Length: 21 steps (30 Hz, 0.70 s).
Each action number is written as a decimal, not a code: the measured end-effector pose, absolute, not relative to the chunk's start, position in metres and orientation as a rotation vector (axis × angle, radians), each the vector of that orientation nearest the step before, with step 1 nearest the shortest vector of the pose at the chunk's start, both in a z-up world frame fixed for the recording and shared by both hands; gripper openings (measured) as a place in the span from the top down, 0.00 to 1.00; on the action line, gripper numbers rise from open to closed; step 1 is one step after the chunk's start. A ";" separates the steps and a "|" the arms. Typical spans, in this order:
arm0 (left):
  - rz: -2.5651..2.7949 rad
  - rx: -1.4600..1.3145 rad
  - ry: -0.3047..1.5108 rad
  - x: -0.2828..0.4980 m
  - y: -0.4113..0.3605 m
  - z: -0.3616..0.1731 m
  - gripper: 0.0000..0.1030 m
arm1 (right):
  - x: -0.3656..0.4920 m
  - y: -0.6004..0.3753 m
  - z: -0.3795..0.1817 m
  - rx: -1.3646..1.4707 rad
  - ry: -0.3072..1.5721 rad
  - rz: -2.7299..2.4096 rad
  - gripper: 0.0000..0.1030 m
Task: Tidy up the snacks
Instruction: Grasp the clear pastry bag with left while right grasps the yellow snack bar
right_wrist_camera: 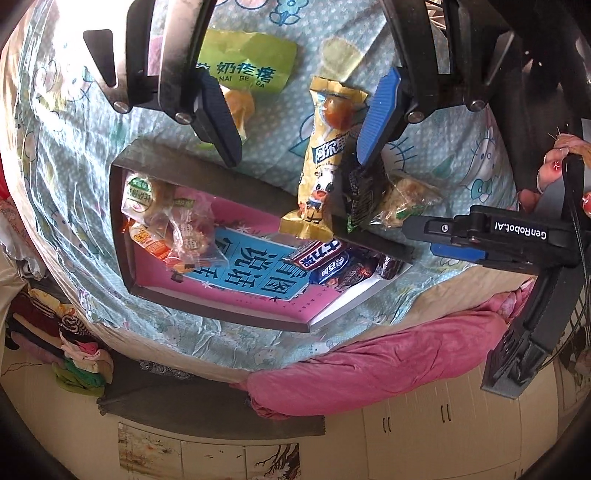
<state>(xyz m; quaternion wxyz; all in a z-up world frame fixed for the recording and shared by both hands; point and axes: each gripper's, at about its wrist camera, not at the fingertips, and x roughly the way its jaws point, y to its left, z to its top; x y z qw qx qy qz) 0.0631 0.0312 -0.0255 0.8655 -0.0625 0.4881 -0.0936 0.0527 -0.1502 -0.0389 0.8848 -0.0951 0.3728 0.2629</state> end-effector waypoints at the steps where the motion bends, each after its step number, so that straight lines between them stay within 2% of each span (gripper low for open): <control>1: -0.199 -0.133 1.026 0.063 0.031 -0.026 0.31 | 0.052 -0.147 -0.041 -0.212 0.781 0.551 0.37; 15: -0.240 -0.214 1.104 0.064 0.028 -0.042 0.31 | 0.054 -0.127 -0.071 -0.301 0.876 0.551 0.38; 21: -0.239 -0.218 1.125 0.065 0.023 -0.050 0.31 | 0.059 -0.122 -0.075 -0.312 0.865 0.545 0.48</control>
